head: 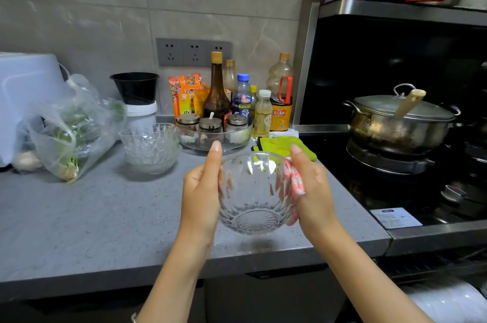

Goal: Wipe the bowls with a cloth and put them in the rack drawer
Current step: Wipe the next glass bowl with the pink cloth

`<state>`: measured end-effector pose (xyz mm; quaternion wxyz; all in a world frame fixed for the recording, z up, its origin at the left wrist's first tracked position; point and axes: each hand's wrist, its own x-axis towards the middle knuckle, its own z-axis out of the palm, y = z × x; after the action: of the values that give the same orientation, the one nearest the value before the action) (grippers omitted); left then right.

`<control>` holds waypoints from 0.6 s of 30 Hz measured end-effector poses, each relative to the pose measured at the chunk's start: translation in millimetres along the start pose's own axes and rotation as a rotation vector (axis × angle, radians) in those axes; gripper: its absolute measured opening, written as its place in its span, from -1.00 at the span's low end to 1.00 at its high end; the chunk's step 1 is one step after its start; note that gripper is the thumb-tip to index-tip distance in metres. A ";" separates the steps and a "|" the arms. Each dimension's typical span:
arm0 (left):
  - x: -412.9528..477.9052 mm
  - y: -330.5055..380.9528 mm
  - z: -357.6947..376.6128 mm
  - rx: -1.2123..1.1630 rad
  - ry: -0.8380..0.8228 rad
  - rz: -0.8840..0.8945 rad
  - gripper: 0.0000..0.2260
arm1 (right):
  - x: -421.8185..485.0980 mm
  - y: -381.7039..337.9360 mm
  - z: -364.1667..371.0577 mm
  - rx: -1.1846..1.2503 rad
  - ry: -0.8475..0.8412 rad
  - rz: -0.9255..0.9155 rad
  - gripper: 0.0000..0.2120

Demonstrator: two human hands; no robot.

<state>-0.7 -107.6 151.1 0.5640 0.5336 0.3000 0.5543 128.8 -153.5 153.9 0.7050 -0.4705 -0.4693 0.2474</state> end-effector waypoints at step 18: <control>2.1 -23.7 -17.1 -0.094 -0.306 -0.360 -0.47 | -5.7 27.9 -20.7 -0.586 -0.331 -0.310 -0.41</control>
<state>-8.9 -96.7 125.2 0.7167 0.5224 0.2754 0.3708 147.4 -154.8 124.0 0.4839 -0.5295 -0.6936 0.0658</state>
